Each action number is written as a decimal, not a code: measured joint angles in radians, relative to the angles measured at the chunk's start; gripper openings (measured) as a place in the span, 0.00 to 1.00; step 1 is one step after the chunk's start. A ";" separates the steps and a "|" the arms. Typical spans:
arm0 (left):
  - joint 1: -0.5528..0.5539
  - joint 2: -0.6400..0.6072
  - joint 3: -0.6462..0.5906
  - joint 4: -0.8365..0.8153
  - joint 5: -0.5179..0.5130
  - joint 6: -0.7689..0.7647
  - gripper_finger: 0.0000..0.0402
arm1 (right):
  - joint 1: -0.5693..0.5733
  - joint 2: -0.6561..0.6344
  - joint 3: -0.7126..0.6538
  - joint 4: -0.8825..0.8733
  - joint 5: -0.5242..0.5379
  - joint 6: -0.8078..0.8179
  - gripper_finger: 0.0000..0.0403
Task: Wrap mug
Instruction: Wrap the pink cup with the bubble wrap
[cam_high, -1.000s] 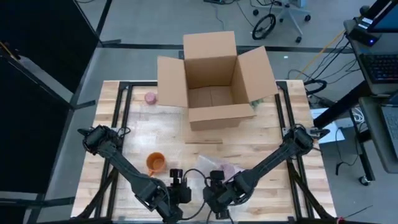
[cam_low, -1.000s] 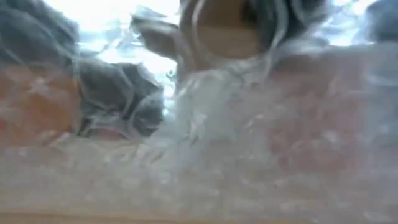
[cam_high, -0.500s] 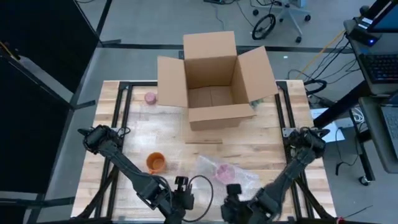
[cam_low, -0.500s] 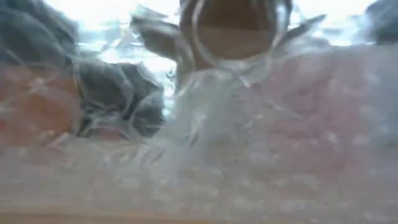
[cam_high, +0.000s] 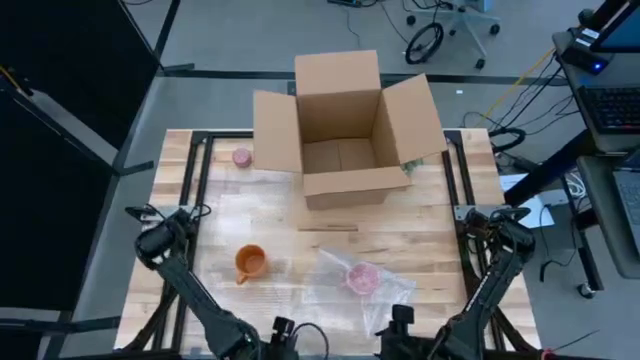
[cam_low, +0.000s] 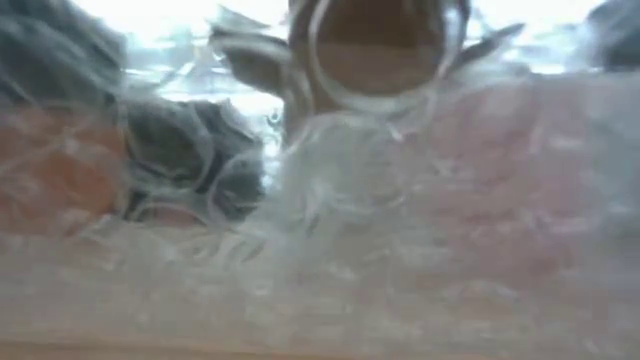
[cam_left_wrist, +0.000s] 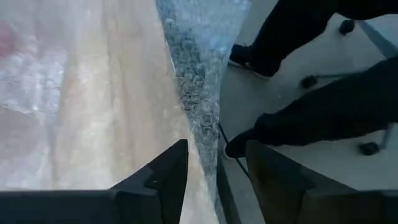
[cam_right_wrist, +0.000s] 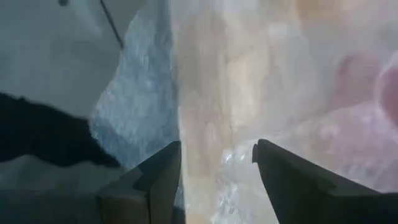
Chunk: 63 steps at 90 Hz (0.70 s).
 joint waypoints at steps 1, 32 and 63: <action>-0.002 0.005 0.000 0.004 -0.001 -0.002 0.36 | 0.000 0.000 0.000 0.000 0.004 0.000 0.49; 0.020 0.089 0.000 0.052 -0.111 -0.043 0.30 | -0.003 0.000 0.000 -0.007 0.026 0.000 0.49; 0.064 0.104 0.000 0.052 -0.140 -0.047 0.29 | 0.000 0.000 0.000 0.000 0.026 0.025 0.49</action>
